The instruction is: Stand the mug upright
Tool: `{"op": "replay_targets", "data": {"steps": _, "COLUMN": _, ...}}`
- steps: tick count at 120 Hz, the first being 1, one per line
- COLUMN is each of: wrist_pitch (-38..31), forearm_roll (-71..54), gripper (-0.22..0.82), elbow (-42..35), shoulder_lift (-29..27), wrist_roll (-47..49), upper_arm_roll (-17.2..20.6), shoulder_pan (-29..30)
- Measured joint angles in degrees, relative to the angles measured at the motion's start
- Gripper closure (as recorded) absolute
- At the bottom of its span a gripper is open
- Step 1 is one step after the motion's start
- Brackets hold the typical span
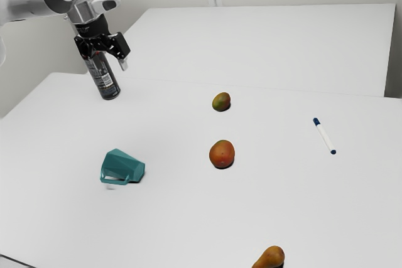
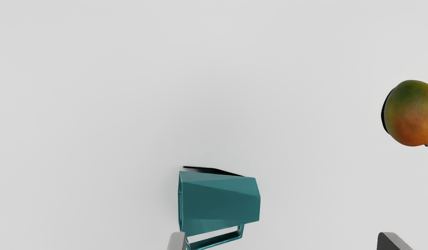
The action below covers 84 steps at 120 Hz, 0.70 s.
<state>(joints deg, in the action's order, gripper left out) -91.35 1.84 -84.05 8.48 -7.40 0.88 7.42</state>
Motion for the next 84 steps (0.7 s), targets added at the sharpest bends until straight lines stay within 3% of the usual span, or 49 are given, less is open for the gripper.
{"op": "replay_targets", "data": {"steps": 34, "wrist_pitch": 0.02, "forearm_roll": 0.11, "gripper": 0.0, "elbow": -1.06, "shoulder_lift": -0.45, "wrist_roll": 0.25, "upper_arm_roll": 0.03, "shoulder_pan": 0.0}}
{"op": "replay_targets", "data": {"steps": 48, "wrist_pitch": -0.08, "forearm_roll": 1.4, "gripper": 0.0, "elbow": -5.25, "shoulder_lift": -2.76, "wrist_roll": 0.39, "upper_arm_roll": -0.2, "shoulder_pan": -0.03}}
{"op": "replay_targets", "data": {"steps": 65, "wrist_pitch": 0.56, "forearm_roll": 6.9, "gripper": 0.0, "elbow": -15.41, "shoulder_lift": -10.88, "wrist_roll": 0.45, "upper_arm_roll": -2.53, "shoulder_pan": -0.36}}
{"op": "replay_targets", "data": {"steps": 84, "wrist_pitch": 1.08, "forearm_roll": 14.15, "gripper": 0.0, "elbow": -20.67, "shoulder_lift": -13.86, "wrist_roll": -1.4, "upper_arm_roll": -8.96, "shoulder_pan": -0.39}}
